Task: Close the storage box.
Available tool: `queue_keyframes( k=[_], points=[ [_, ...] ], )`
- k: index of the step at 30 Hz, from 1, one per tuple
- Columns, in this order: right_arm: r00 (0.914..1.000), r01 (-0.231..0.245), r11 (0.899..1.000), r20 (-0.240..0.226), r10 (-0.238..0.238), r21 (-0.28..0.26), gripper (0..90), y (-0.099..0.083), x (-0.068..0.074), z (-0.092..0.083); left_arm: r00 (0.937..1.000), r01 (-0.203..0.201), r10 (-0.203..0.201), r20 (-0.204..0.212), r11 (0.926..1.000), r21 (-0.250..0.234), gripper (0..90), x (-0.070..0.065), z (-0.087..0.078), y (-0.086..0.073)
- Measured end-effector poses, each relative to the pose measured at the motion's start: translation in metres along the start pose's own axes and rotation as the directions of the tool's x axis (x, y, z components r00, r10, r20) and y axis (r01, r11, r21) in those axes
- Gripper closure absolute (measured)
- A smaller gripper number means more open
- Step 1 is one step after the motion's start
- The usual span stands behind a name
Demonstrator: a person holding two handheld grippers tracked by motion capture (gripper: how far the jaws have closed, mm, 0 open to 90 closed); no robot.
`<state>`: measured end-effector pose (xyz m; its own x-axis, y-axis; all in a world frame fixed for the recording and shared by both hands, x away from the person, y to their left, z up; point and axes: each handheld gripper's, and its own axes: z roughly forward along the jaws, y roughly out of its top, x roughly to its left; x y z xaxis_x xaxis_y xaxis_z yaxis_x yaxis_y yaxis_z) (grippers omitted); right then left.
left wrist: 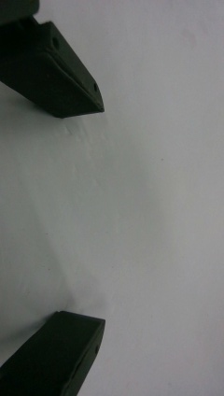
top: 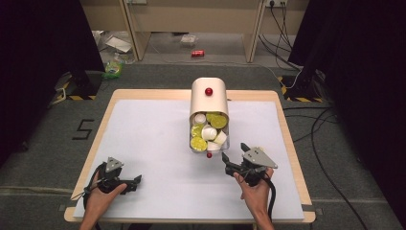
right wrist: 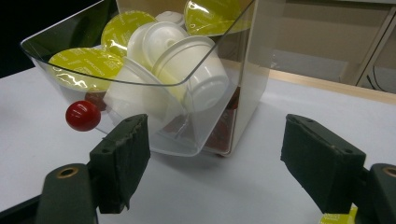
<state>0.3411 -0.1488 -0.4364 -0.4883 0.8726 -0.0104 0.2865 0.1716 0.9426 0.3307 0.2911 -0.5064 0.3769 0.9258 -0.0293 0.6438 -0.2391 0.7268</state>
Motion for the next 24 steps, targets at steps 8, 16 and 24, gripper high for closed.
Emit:
queue_keyframes(
  k=[8,16,24],
  points=[
    [0.9999,0.000,1.000,0.013,0.001,-0.006,22.7,0.0003,0.0004,0.0004,1.0000,0.000,0.000,0.000,1.0000,0.000,0.0,0.0000,0.0000,0.0000],
    [0.9999,-0.005,0.999,0.016,0.005,-0.037,25.6,0.0023,0.0022,0.0003,1.0000,0.000,0.000,0.000,1.0000,0.000,0.0,0.0000,0.0000,0.0000],
    [1.0000,-0.004,0.999,0.006,0.004,-0.048,25.0,0.0040,0.0029,0.0060,1.0000,0.000,0.000,0.000,1.0000,0.000,0.0,-0.0001,0.0000,-0.0001]
  ],
)
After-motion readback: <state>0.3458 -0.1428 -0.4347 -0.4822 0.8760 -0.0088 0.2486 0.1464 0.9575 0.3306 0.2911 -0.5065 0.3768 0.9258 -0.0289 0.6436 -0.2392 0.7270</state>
